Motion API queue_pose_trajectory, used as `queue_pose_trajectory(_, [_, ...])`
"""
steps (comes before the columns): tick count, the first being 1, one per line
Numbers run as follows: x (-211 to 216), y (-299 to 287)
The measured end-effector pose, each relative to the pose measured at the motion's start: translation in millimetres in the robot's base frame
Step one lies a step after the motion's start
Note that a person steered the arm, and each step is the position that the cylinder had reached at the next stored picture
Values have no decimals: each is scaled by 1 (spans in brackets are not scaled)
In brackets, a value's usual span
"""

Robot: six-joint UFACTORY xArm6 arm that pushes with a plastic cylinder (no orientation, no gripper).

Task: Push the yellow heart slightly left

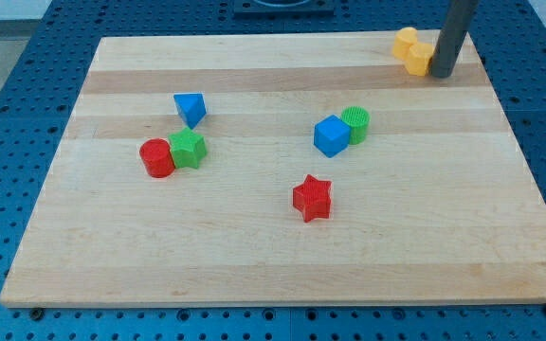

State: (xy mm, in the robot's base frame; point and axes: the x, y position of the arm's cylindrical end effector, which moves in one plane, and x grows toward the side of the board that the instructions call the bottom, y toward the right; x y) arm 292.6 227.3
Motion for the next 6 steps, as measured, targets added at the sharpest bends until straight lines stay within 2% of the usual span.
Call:
queue_pose_trajectory(2, [54,-11])
queue_pose_trajectory(5, [149,-69])
queue_pose_trajectory(6, [165,-91])
